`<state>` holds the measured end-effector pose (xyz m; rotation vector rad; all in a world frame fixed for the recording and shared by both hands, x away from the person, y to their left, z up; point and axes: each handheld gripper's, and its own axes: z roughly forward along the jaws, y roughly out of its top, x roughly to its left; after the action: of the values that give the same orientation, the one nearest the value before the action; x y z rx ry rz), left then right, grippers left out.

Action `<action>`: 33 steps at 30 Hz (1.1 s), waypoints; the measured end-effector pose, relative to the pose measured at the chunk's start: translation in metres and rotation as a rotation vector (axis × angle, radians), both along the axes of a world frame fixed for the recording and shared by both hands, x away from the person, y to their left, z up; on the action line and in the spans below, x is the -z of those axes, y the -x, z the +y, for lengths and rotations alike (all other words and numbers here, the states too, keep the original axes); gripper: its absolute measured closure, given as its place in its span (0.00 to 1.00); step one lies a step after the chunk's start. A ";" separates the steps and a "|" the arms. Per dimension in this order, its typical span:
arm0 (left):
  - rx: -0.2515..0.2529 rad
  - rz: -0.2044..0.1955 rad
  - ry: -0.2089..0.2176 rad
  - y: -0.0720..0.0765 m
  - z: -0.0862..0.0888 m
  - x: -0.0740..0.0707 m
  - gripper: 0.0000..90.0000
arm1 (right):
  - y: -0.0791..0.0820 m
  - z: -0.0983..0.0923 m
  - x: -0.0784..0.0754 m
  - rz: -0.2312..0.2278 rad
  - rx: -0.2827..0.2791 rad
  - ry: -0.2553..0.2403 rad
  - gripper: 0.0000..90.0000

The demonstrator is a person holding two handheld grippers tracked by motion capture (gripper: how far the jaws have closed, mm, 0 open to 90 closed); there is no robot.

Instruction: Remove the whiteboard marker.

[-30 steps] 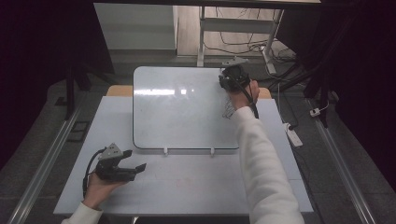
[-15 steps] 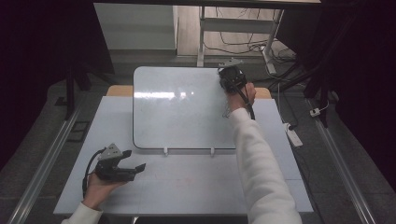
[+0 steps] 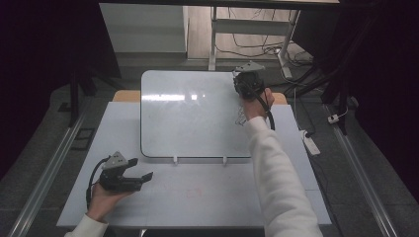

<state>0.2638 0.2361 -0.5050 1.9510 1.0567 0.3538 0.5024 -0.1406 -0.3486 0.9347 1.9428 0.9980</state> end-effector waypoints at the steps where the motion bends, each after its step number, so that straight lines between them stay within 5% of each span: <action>1: -0.002 -0.001 0.002 0.000 0.001 0.000 0.21 | 0.002 -0.002 -0.001 -0.005 -0.011 -0.013 0.91; 15: -0.001 -0.044 0.024 -0.004 -0.004 -0.017 0.23 | 0.065 -0.029 0.006 -0.023 -0.151 -0.208 0.91; 25: 0.047 -0.087 0.027 -0.014 -0.033 -0.045 0.25 | 0.112 -0.042 0.031 0.006 -0.226 -0.286 0.91; 33: 0.094 -0.115 0.040 -0.026 -0.060 -0.065 0.26 | 0.134 -0.046 0.047 0.028 -0.258 -0.346 0.91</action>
<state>0.2895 0.1759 -0.4396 1.9135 0.8890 0.3860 0.3685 -0.1870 -0.3959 0.8989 1.9845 1.5137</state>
